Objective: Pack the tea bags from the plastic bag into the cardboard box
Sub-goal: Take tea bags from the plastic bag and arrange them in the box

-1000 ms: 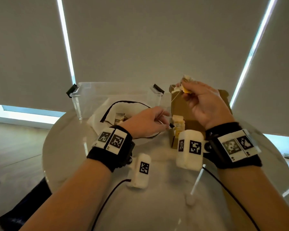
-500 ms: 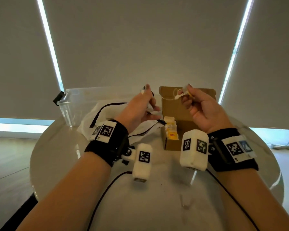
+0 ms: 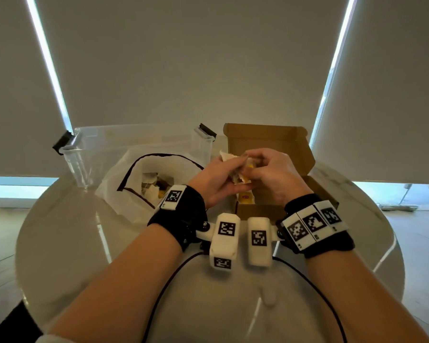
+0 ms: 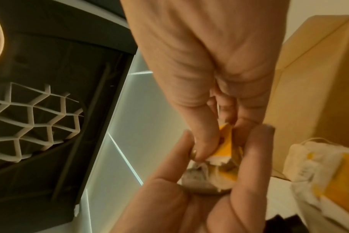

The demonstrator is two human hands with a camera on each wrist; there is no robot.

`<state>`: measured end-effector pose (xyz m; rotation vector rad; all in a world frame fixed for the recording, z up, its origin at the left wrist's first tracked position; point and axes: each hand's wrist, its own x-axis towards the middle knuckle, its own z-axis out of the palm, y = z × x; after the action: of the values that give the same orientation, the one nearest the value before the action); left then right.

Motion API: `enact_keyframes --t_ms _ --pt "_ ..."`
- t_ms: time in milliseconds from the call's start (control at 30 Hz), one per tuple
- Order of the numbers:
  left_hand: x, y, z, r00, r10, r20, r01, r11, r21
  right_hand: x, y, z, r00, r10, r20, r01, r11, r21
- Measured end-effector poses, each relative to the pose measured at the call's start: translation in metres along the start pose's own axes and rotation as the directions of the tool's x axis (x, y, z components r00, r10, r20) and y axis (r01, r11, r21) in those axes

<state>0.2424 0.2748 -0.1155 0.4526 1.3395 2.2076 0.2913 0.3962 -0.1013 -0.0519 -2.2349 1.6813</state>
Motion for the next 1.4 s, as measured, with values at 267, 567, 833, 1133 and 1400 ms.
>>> enact_keyframes --t_ms 267,567,833,1133,1400 --pt "-0.003 0.001 -0.012 0.978 0.025 -0.209 -0.027 1.0 -0.005 -0.002 -0.002 0.003 0.984 -0.119 0.13 0.134 0.985 -0.109" --pt "-0.003 0.004 -0.02 0.931 0.135 -0.341 -0.123 0.991 0.055 -0.003 -0.006 0.0 0.969 -0.053 0.243 0.052 0.999 0.009" --pt "-0.002 0.007 -0.02 0.91 0.22 -0.353 -0.167 0.971 0.173 0.003 0.0 0.005 0.995 0.059 0.08 -0.062 0.998 0.03" --pt "-0.01 0.017 -0.025 0.899 0.241 -0.366 -0.207 0.969 0.132 0.007 -0.001 -0.002 0.984 0.18 -0.004 -0.17 0.938 0.303" --pt "-0.017 0.018 -0.023 0.915 0.202 -0.348 -0.115 0.96 0.254 0.007 0.002 -0.006 0.99 0.015 -0.139 0.051 0.887 0.459"
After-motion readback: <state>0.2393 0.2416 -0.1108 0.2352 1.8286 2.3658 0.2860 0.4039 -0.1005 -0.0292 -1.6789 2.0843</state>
